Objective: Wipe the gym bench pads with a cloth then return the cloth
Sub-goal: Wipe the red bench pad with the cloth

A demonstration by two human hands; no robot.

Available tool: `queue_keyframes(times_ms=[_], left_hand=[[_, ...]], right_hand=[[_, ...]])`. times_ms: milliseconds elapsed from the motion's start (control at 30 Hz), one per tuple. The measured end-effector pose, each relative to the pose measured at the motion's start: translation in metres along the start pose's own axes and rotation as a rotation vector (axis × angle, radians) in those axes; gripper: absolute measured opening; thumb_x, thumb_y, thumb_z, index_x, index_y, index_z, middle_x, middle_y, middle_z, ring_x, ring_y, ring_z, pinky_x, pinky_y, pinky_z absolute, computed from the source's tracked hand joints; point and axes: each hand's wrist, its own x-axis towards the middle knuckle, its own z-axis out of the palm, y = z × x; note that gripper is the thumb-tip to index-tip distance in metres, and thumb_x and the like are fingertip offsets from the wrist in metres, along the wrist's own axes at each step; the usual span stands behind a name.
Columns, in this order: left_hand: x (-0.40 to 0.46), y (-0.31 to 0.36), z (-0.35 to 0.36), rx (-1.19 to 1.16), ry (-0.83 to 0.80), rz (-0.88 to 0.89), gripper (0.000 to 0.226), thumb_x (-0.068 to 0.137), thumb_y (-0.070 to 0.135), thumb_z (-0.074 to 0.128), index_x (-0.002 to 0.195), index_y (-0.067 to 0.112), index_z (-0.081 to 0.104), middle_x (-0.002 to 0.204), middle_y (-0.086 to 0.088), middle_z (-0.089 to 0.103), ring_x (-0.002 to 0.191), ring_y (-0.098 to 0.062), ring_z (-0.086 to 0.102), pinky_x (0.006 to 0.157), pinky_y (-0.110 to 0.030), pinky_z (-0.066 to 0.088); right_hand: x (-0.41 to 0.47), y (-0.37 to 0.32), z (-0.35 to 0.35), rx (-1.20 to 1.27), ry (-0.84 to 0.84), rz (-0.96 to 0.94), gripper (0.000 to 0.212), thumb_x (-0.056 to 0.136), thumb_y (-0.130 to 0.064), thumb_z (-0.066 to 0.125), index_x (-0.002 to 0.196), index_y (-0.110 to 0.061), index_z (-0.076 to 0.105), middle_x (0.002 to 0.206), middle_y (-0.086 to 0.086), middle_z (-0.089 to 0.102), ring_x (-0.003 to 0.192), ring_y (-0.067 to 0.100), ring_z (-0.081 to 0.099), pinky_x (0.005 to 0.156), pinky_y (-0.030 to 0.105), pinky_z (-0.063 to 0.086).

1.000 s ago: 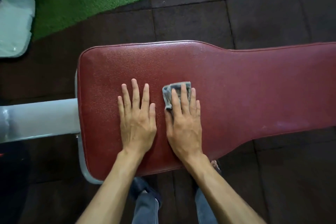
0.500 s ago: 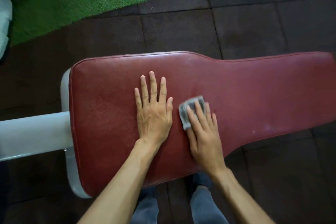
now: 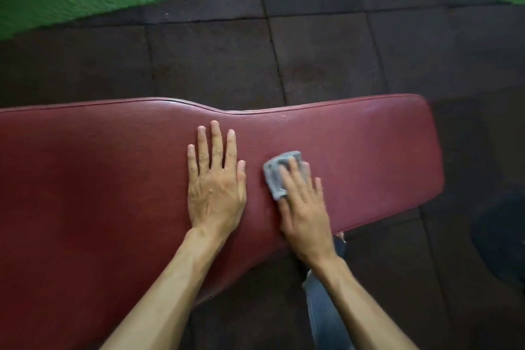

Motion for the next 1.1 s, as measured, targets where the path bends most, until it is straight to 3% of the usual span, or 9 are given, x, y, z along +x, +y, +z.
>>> queue_keyframes(times_ms=[167, 267, 367, 433, 633, 733, 867, 967, 1100], left_hand=[[0.018, 0.074, 0.025, 0.035, 0.002, 0.011, 0.058, 0.105, 0.034, 0.032, 0.158, 0.013, 0.024, 0.167, -0.013, 0.01, 0.155, -0.033, 0.003, 0.125, -0.05, 0.007], [0.032, 0.108, 0.039, 0.068, 0.033, -0.116, 0.058, 0.105, 0.033, 0.03, 0.158, 0.01, 0.021, 0.167, -0.015, 0.009, 0.154, -0.036, 0.004, 0.125, -0.049, 0.005], [0.036, 0.122, 0.044, 0.088, 0.05, -0.172, 0.059, 0.105, 0.031, 0.03, 0.158, 0.009, 0.02, 0.166, -0.016, 0.009, 0.153, -0.038, 0.005, 0.125, -0.051, 0.006], [0.036, 0.125, 0.043, 0.067, 0.064, -0.189, 0.059, 0.104, 0.029, 0.031, 0.158, 0.008, 0.02, 0.166, -0.016, 0.01, 0.154, -0.038, 0.004, 0.124, -0.052, 0.006], [0.057, 0.194, 0.067, 0.029, 0.017, -0.011, 0.059, 0.103, 0.035, 0.033, 0.156, 0.009, 0.028, 0.166, -0.015, 0.014, 0.154, -0.032, 0.007, 0.125, -0.051, 0.008], [0.072, 0.255, 0.089, 0.022, 0.007, -0.007, 0.058, 0.103, 0.035, 0.035, 0.156, 0.011, 0.029, 0.165, -0.015, 0.016, 0.154, -0.031, 0.009, 0.125, -0.049, 0.011], [0.076, 0.29, 0.102, 0.029, -0.02, -0.049, 0.059, 0.104, 0.036, 0.035, 0.158, 0.014, 0.023, 0.167, -0.013, 0.011, 0.155, -0.028, 0.006, 0.126, -0.047, 0.008], [0.075, 0.291, 0.103, 0.072, -0.023, -0.057, 0.06, 0.104, 0.037, 0.033, 0.159, 0.016, 0.02, 0.167, -0.011, 0.009, 0.155, -0.026, 0.004, 0.126, -0.048, 0.007], [0.075, 0.292, 0.105, 0.094, -0.017, -0.064, 0.06, 0.104, 0.036, 0.031, 0.159, 0.017, 0.019, 0.167, -0.009, 0.01, 0.155, -0.025, 0.006, 0.125, -0.049, 0.008]], right_hand=[[0.071, 0.14, -0.058, 0.048, 0.182, 0.451, 0.056, 0.101, -0.036, 0.024, 0.155, -0.02, 0.02, 0.165, 0.002, 0.008, 0.152, 0.028, -0.001, 0.12, 0.058, 0.009], [0.121, 0.139, -0.061, 0.099, 0.213, 0.321, 0.053, 0.102, -0.034, 0.029, 0.153, -0.021, 0.027, 0.164, 0.004, 0.012, 0.152, 0.031, 0.002, 0.122, 0.054, 0.007], [0.054, 0.133, -0.054, 0.042, 0.007, -0.059, 0.053, 0.102, -0.032, 0.032, 0.154, -0.025, 0.025, 0.164, -0.001, 0.011, 0.152, 0.025, -0.001, 0.123, 0.045, 0.006], [0.003, 0.171, -0.066, -0.039, -0.041, -0.133, 0.055, 0.101, -0.03, 0.035, 0.154, -0.028, 0.021, 0.164, -0.003, 0.013, 0.152, 0.023, 0.004, 0.122, 0.047, 0.011], [0.103, 0.283, -0.108, 0.055, 0.16, 0.39, 0.056, 0.101, -0.034, 0.029, 0.154, -0.02, 0.021, 0.165, 0.003, 0.009, 0.152, 0.029, 0.003, 0.12, 0.057, 0.01], [0.124, 0.262, -0.101, 0.125, 0.192, 0.336, 0.056, 0.102, -0.033, 0.034, 0.155, -0.021, 0.019, 0.165, 0.002, 0.007, 0.152, 0.029, -0.002, 0.122, 0.049, 0.004], [0.042, 0.285, -0.109, 0.039, -0.031, 0.021, 0.056, 0.102, -0.034, 0.033, 0.155, -0.029, 0.015, 0.165, -0.006, 0.005, 0.152, 0.019, -0.003, 0.123, 0.049, 0.009], [0.037, 0.332, -0.124, 0.006, -0.006, 0.199, 0.059, 0.099, -0.043, 0.033, 0.155, -0.03, 0.019, 0.165, -0.006, 0.005, 0.152, 0.02, -0.003, 0.12, 0.057, 0.012], [0.09, 0.325, -0.127, 0.085, 0.107, 0.265, 0.072, 0.096, -0.057, 0.038, 0.155, -0.021, 0.02, 0.165, 0.001, 0.004, 0.152, 0.023, -0.006, 0.122, 0.043, 0.001]])
